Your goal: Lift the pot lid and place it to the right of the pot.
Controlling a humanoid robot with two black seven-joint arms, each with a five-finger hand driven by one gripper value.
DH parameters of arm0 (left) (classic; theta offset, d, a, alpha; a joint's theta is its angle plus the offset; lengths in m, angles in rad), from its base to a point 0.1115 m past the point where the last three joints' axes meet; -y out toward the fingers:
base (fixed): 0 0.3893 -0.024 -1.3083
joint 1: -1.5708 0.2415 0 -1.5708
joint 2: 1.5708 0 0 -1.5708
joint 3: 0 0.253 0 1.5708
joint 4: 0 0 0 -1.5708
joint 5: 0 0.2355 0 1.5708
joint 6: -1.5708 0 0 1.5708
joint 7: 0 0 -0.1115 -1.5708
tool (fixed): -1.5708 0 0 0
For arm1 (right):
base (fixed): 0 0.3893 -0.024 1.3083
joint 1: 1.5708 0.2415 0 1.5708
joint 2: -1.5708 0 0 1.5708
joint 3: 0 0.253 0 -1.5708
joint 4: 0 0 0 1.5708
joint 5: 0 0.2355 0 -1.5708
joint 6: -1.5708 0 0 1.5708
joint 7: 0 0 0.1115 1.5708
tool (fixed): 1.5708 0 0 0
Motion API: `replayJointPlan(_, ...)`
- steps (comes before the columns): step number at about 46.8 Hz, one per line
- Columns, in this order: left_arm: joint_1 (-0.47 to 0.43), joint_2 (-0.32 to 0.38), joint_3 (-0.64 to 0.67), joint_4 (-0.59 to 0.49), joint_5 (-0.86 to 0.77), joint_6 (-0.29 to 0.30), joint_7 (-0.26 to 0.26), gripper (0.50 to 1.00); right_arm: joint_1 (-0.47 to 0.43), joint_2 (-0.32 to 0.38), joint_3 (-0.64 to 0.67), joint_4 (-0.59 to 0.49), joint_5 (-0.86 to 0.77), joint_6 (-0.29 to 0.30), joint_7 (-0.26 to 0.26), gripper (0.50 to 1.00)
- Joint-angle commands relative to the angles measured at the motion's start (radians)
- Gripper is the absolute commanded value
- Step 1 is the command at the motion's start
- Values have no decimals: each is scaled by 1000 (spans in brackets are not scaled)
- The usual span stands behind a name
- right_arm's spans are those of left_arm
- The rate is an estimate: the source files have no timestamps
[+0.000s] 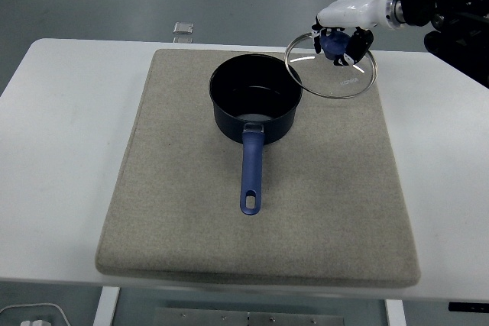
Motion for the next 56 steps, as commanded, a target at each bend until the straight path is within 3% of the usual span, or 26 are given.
replayJointPlan(1,0,0,0,1,0,0,0,1000,-9,-12,0,0,-2,-9,0,627)
replayJointPlan(44,0,0,0,-1,0,0,0,1000,-96,-42,-3,-48,-3,-61,12,625)
replayJointPlan(56,0,0,0,1,0,0,0,1000,-115,-35,-61,-80,-2,-124,15,627)
